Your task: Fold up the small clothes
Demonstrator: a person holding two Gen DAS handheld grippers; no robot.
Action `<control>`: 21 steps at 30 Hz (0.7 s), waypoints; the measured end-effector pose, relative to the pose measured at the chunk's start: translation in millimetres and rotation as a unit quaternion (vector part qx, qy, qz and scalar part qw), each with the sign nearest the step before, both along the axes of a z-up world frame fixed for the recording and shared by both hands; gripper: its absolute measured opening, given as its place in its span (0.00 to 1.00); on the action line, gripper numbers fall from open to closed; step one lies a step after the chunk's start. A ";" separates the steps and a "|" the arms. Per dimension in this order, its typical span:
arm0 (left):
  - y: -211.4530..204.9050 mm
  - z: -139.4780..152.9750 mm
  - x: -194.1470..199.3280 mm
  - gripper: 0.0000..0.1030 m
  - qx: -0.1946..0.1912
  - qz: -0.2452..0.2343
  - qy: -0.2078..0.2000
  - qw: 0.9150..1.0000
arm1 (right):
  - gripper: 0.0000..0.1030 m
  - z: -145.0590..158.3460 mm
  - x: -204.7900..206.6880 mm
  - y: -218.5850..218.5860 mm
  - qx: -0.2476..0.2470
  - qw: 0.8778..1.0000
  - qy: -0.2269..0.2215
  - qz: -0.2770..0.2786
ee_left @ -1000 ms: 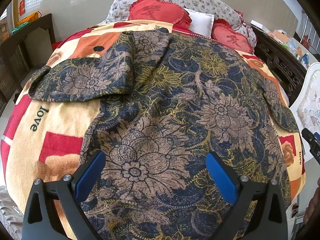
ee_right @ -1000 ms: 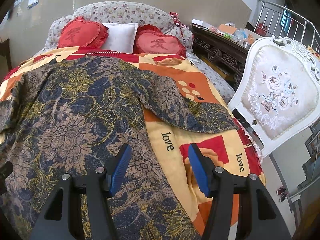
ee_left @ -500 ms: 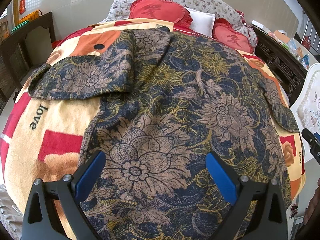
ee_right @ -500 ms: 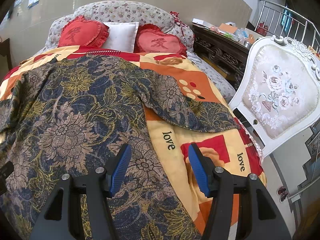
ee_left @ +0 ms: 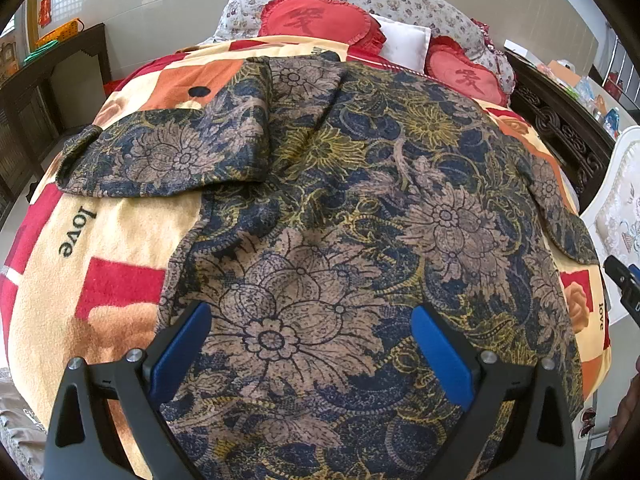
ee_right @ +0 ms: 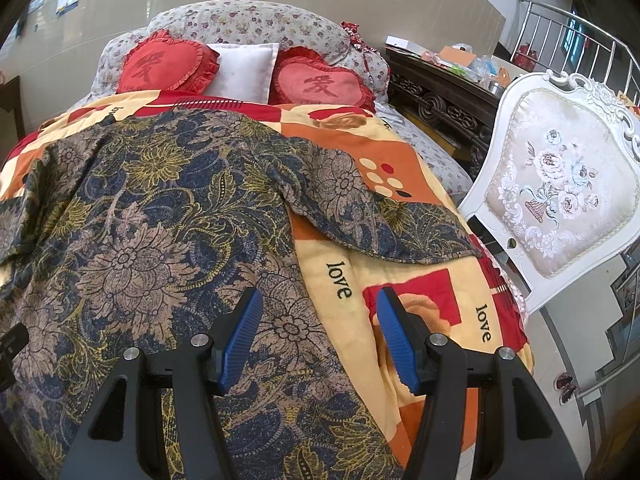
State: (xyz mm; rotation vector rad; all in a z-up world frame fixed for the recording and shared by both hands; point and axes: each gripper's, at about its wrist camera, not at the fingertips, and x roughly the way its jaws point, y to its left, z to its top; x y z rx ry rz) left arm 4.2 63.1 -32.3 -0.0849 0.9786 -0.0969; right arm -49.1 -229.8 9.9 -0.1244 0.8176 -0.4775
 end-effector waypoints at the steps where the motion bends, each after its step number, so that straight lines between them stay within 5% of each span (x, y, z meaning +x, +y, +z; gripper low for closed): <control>1: -0.1 0.1 -0.2 0.99 0.000 0.000 0.000 1.000 | 0.76 -0.3 -0.2 -0.2 0.001 1.000 0.000 0.000; 21: -6.6 -2.0 -4.3 0.99 0.012 -0.012 -0.011 1.000 | 0.76 -0.8 0.3 0.0 0.002 1.000 0.002 -0.001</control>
